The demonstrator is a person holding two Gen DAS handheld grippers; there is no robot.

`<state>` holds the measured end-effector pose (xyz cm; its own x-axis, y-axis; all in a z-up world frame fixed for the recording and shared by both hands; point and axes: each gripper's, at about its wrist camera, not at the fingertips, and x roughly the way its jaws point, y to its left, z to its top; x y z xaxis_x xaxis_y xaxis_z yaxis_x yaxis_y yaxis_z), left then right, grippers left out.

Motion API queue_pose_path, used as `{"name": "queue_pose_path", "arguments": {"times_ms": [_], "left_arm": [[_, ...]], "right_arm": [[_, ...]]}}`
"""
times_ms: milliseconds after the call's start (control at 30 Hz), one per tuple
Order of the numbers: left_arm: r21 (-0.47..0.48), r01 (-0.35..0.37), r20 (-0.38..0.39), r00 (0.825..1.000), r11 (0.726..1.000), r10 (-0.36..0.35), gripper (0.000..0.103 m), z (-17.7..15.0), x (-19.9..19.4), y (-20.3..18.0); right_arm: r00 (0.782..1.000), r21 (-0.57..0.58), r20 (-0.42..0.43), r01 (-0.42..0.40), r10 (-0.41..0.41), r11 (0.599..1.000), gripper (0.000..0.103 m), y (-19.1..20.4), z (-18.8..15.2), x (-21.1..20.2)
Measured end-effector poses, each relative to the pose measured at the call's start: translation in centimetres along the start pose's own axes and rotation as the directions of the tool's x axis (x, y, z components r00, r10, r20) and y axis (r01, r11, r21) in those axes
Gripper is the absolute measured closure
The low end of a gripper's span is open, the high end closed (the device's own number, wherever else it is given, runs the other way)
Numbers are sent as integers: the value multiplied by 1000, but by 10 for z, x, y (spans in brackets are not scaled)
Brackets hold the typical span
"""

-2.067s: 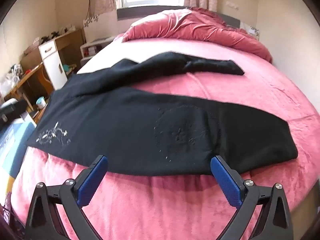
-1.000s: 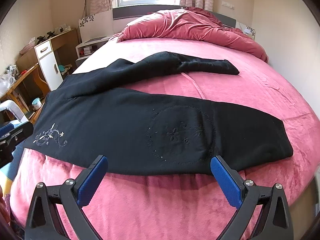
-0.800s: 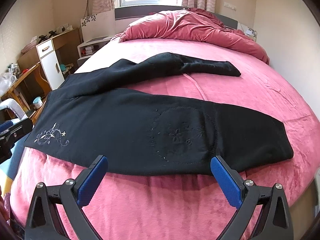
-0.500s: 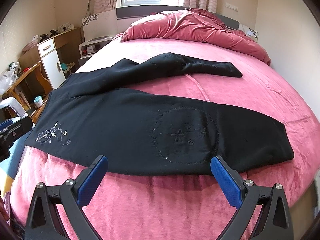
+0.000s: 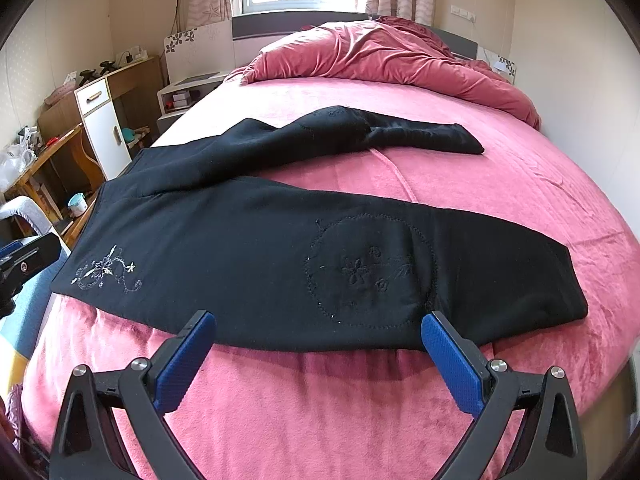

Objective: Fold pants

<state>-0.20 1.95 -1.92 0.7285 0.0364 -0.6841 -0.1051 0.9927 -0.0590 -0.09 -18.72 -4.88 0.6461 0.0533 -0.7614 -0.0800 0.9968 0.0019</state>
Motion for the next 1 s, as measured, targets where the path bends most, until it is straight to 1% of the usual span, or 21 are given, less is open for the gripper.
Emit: {"name": "queue_pose_path", "arguments": {"times_ms": [333,600,733,800,833,900,933,967,1000], "left_arm": [[-6,-4,1,1000,1000,4,14,0,-2,0],[-10,-4,-8,1000,1000,4,14,-3,0,1],[-13,6,-25,1000,1000,-6,14,-5,5,2],[-23,28,-45,999,999,-29,14,-7,10,4],[-43,54,-68,996,998,-57,14,-9,17,9],[-89,98,-112,988,991,-108,14,-14,29,20],[-128,114,-144,981,985,-132,20,-17,37,29],[-177,109,-181,973,978,-142,30,-21,46,40],[-216,102,-211,966,971,-149,32,-25,55,52]], "right_arm": [[1000,4,-5,2,-2,1000,0,-3,-3,2],[1000,8,-12,4,-4,1000,0,-5,-7,4],[1000,14,-16,3,-3,1000,0,-7,-9,5],[1000,16,-22,0,1,1000,0,-8,-10,7],[1000,18,-26,-7,7,1000,0,-10,-10,8],[997,61,-49,-56,59,997,0,-20,-12,12],[993,106,-65,-89,97,990,0,-31,-15,14],[991,135,-70,-103,114,985,0,-39,-17,15],[988,181,-73,-119,134,976,0,-52,-21,17]]}}
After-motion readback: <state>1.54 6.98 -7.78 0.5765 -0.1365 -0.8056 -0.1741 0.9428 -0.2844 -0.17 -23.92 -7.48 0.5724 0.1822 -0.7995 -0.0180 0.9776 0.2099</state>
